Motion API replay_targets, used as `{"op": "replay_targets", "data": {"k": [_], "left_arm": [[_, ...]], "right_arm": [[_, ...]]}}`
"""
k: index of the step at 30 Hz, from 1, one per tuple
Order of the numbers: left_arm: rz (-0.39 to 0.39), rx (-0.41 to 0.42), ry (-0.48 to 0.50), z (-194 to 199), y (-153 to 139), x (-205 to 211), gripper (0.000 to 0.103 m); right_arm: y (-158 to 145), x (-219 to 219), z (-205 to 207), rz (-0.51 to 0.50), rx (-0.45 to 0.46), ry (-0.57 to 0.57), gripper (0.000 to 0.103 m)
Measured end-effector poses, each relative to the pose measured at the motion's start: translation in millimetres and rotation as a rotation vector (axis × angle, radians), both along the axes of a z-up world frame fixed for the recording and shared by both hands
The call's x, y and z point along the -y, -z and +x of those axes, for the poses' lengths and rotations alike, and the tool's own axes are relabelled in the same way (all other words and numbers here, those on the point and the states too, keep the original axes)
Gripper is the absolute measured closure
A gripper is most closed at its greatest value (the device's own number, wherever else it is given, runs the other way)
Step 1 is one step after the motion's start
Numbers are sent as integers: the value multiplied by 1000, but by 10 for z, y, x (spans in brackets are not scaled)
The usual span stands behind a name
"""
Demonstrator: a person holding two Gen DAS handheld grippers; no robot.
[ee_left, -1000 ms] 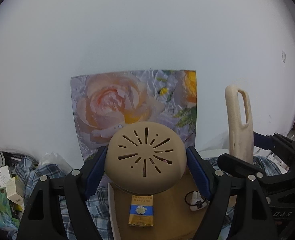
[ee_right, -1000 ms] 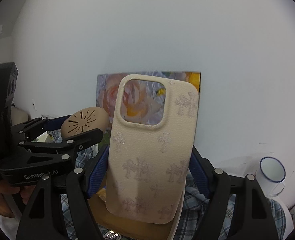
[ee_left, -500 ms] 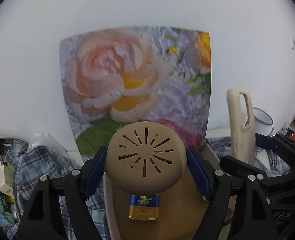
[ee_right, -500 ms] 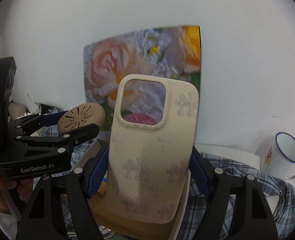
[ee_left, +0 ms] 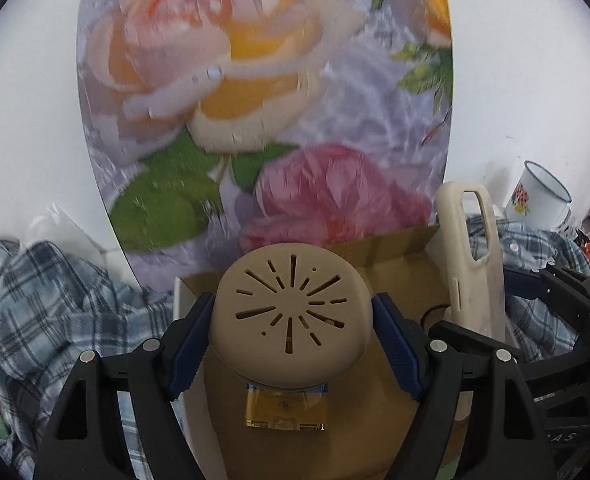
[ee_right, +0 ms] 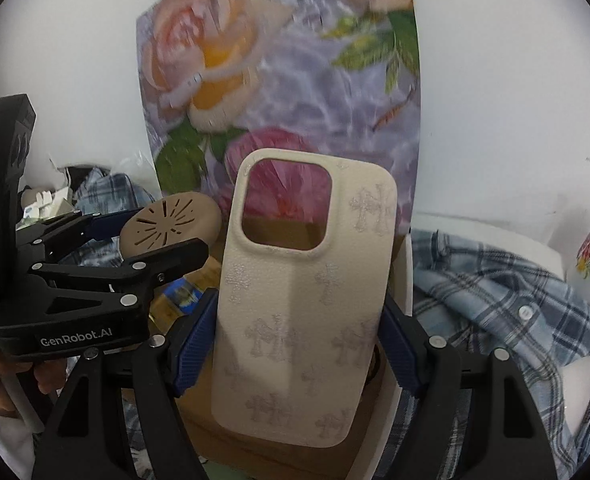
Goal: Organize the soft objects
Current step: 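Lower the disc into the box with the left gripper while the right lowers the phone case beside it, then open both grippers and withdraw them up from the box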
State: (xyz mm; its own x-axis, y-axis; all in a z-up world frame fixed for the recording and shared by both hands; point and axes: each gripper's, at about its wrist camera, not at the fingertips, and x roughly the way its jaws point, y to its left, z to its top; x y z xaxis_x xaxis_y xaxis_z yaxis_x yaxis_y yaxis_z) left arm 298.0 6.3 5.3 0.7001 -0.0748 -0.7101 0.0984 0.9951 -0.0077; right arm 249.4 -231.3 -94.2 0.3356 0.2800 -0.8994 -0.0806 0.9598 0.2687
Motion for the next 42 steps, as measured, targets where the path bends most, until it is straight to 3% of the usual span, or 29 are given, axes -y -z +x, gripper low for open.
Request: {"op": "replay_targets", "data": {"k": [9, 13, 15, 16, 19, 23, 34, 42], "left_arm": [[34, -58, 3, 72, 207, 63, 22], [60, -50, 0, 53, 230, 99, 18], [42, -34, -1, 46, 207, 89, 13], [29, -18, 0, 34, 184, 77, 2], [60, 18, -42, 27, 130, 15, 0], [3, 46, -34, -12, 52, -33, 0], [58, 169, -50, -201, -396, 18, 0], [45, 246, -46, -409, -703, 25, 0]], "right_arm": [[184, 27, -1, -20, -59, 5, 28], [202, 31, 31, -40, -79, 29, 27], [166, 50, 35, -39, -75, 35, 21], [137, 66, 29, -35, -68, 37, 16], [47, 119, 40, -66, -44, 63, 0], [-90, 199, 49, -52, -13, 83, 0], [-560, 245, 57, -58, 121, 80, 0], [-832, 324, 41, -44, 181, 95, 0]]}}
